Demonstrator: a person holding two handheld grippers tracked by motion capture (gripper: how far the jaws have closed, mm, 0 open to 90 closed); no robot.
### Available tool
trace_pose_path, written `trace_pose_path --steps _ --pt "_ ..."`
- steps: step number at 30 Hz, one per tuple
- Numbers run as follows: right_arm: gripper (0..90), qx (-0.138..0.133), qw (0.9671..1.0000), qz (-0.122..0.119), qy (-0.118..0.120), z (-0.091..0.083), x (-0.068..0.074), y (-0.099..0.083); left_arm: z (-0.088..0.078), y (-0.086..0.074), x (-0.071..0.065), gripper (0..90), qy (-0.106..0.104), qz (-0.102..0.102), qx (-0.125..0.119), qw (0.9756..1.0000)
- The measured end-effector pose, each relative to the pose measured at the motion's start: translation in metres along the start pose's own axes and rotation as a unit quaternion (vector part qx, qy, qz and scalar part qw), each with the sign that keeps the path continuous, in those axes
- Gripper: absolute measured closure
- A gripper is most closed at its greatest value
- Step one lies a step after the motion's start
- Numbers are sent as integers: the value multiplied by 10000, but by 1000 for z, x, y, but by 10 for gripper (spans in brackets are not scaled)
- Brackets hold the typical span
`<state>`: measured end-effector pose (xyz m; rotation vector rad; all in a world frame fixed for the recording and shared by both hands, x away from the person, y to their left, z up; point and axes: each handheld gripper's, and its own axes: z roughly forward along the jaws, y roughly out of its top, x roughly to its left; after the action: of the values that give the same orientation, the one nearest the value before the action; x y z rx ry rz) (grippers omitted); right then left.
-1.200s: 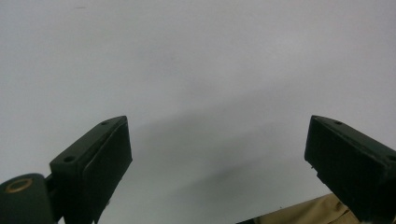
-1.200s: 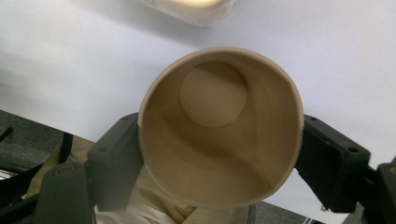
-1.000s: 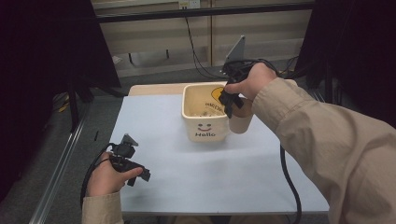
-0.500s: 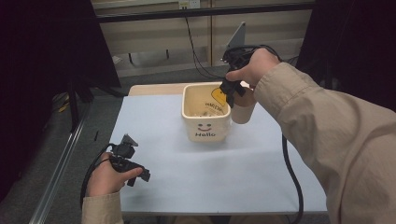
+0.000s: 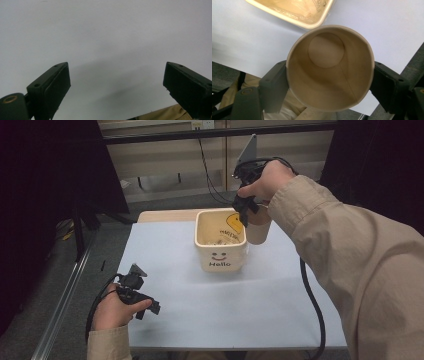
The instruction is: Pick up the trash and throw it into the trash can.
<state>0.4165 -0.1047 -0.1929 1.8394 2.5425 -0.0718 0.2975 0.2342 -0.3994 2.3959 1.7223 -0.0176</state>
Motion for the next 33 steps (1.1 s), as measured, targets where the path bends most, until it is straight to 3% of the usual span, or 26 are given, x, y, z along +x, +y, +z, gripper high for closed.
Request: trace_pose_path --steps 17,24,30,33 --pt "218 -124 9999 -101 -22 -27 -4 18 1 0 0 72 26 -11 18 10000" --pt "217 -115 9998 -116 -98 -23 -3 25 0 0 -1 72 -1 -30 21 10000" --pt "215 -210 9996 -187 -51 -18 7 40 0 0 -1 72 39 64 16 10000" --pt "215 -226 9995 -200 -50 -16 11 44 0 0 -2 72 7 -26 5 10000"
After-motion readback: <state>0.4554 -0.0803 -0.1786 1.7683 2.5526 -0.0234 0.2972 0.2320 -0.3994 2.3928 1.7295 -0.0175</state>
